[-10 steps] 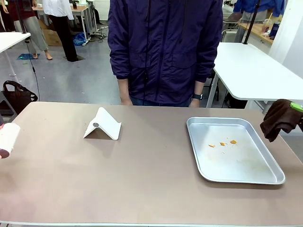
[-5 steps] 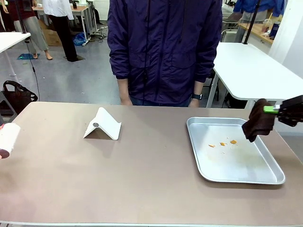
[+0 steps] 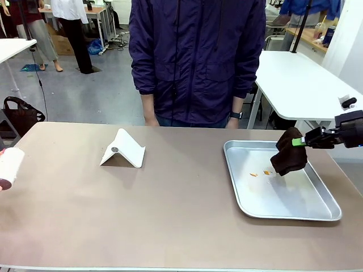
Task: Clean the surface of the table.
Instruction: Clean the area not pointed to by the person.
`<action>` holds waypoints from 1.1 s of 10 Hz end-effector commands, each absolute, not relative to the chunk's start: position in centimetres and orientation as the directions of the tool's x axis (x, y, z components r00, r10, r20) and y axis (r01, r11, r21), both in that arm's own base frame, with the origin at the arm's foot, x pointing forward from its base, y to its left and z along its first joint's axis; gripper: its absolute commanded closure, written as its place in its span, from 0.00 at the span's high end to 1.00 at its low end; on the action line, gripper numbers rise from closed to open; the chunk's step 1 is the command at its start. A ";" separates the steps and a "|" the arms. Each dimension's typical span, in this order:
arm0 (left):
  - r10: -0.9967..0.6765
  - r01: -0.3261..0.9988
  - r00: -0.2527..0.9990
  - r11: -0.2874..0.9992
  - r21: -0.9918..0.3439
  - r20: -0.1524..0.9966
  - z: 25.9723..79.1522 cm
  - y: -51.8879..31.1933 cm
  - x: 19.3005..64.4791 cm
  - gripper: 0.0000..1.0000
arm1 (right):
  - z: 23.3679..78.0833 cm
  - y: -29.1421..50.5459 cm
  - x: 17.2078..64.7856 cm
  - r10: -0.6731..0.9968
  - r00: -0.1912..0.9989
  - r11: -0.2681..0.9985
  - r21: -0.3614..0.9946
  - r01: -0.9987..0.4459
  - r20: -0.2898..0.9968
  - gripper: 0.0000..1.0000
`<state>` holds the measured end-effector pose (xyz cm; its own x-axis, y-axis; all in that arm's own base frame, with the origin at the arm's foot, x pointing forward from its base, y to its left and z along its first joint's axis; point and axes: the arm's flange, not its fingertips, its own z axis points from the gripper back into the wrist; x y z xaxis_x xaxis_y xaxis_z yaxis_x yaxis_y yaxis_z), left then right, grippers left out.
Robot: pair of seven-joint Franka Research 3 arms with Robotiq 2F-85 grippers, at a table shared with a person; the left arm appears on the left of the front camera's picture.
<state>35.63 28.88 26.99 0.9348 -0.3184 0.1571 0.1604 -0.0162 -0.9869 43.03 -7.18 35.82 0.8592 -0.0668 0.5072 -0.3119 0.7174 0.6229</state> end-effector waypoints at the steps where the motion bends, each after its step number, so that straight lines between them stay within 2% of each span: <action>1: -0.308 0.172 0.936 -0.026 -0.985 0.172 27.5 28.8 35.4 0.22 | 34.9 -7.5 44.7 -0.029 0.854 0.768 0.559 -0.313 0.519 0.11; 3: -0.308 0.172 0.936 -0.026 -0.985 0.172 27.5 28.8 35.4 0.22 | 33.7 -7.3 45.6 -0.011 0.865 0.798 0.526 -0.295 0.502 0.11; 7: -0.308 0.172 0.936 -0.026 -0.985 0.172 27.5 28.8 35.4 0.22 | 28.5 -3.9 47.8 0.020 0.902 0.789 0.547 -0.280 0.432 0.11; 11: -0.308 0.172 0.936 -0.026 -0.985 0.172 27.5 28.8 35.4 0.22 | 25.5 -1.5 47.5 0.069 0.924 0.785 0.551 -0.282 0.375 0.11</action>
<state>35.62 28.88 27.02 0.9348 -0.3184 0.1573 0.1607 -0.0157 -0.9869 47.72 -2.82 27.71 0.9176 0.0476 0.3947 -0.2838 0.7735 0.5667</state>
